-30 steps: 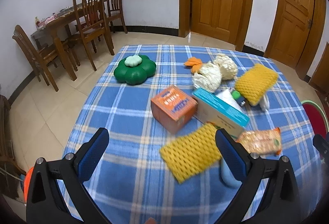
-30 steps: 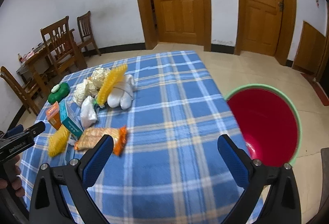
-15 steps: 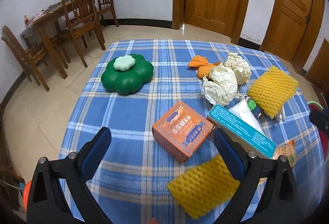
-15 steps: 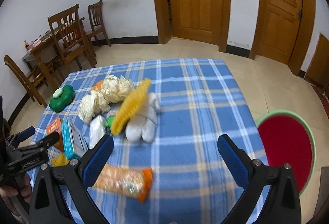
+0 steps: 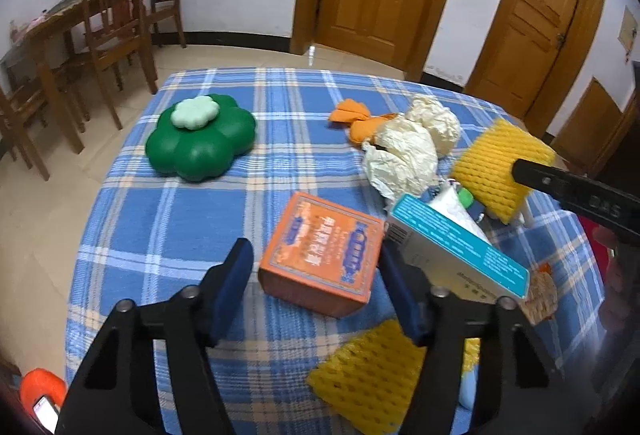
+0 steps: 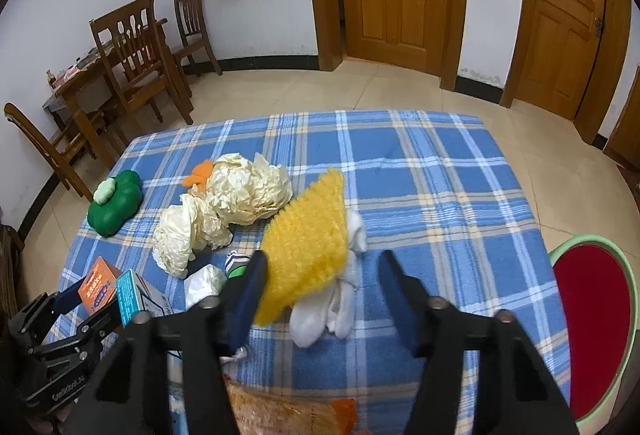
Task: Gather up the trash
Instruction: 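Grasp the orange box with the left tool while the right grasps the yellow sponge, then carry the orange box and yellow sponge over the red bucket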
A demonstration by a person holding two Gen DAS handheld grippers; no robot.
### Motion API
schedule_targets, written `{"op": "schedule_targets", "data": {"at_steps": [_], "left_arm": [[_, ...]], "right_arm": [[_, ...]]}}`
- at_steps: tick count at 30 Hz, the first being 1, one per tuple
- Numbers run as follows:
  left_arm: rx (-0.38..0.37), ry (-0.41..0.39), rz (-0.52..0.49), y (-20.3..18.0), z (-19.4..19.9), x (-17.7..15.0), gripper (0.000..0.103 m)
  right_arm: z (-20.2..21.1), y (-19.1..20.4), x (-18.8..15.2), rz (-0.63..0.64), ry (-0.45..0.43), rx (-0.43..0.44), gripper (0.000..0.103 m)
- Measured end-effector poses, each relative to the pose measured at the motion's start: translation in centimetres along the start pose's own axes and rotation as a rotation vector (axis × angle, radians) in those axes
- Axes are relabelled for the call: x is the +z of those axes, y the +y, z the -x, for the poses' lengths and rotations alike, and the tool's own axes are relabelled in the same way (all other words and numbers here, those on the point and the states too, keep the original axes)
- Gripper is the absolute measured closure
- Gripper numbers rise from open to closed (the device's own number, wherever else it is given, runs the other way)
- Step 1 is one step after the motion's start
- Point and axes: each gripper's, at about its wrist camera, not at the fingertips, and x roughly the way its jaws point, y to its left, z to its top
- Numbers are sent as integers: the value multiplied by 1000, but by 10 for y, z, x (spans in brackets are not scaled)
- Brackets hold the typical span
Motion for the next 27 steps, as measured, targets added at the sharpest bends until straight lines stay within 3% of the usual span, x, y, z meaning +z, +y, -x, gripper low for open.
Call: {"op": "schedule_targets", "data": {"at_steps": [8,18,27], "left_arm": [[-37,-19,7,3,0,1,44],[-13,-32,28,7,6,2,44],[-2,-84,35,-3,38,1,44]], "right_arm": [[5,5,-3,-17,-30,20,89],[35,7,-9,-30,-99,65,90],[73,-6,-22,-64,-148,85,90]]}}
